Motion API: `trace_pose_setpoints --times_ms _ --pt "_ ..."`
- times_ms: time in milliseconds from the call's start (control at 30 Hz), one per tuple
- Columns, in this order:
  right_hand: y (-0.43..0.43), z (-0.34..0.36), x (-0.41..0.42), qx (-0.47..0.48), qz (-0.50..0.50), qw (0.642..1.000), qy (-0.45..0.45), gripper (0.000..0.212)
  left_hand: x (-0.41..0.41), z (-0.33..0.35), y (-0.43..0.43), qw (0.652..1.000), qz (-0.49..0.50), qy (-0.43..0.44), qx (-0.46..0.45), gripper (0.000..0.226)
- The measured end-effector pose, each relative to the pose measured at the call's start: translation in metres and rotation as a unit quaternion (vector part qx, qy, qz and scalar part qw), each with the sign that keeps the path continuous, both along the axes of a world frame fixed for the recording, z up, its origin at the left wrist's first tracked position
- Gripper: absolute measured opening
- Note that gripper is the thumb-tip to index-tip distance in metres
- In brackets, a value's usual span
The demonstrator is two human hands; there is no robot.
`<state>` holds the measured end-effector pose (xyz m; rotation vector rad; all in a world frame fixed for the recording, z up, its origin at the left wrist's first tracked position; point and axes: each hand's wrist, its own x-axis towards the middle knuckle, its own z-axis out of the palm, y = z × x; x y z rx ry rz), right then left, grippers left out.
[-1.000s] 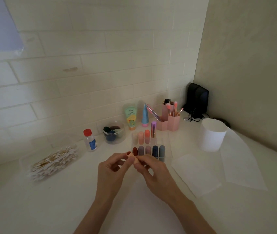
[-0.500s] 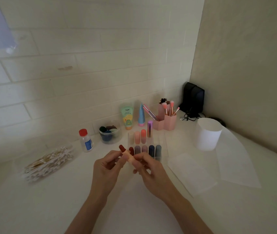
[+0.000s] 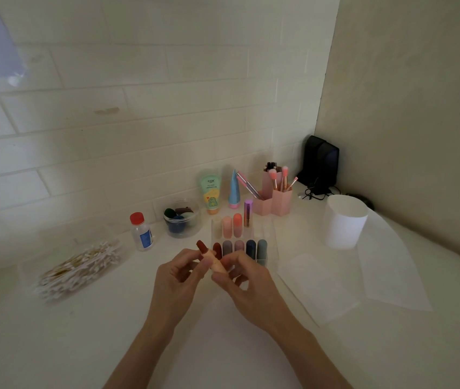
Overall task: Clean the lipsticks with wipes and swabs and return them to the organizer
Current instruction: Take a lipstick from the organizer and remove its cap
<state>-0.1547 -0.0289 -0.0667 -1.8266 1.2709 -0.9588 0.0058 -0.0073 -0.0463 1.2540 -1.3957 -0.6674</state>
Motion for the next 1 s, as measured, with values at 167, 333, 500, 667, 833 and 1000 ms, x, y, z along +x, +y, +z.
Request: trace_pose_setpoints --times_ms 167,333,500,667,833,1000 --pt "-0.001 0.0 -0.001 -0.042 -0.005 0.999 0.009 0.031 0.006 -0.004 -0.005 0.999 -0.005 -0.043 -0.009 0.027" --pt "-0.002 -0.004 -0.002 -0.091 -0.023 0.995 0.046 0.026 0.012 -0.011 -0.01 0.994 -0.006 -0.104 -0.011 0.027" --pt "-0.004 -0.01 0.005 -0.096 -0.031 0.991 0.083 0.027 0.013 -0.018 -0.01 0.989 -0.016 -0.15 -0.001 0.02" --pt "-0.005 -0.011 0.015 -0.095 -0.059 0.988 0.111 0.03 0.017 -0.02 -0.004 0.989 0.014 -0.147 0.009 0.031" --pt "-0.007 -0.012 0.016 -0.084 -0.073 0.984 0.135 0.028 0.025 -0.028 -0.002 0.99 0.051 -0.133 -0.019 0.017" --pt "-0.009 -0.017 0.017 -0.088 -0.08 0.985 0.128 0.025 0.027 -0.03 0.0 0.99 0.067 -0.122 -0.028 0.02"
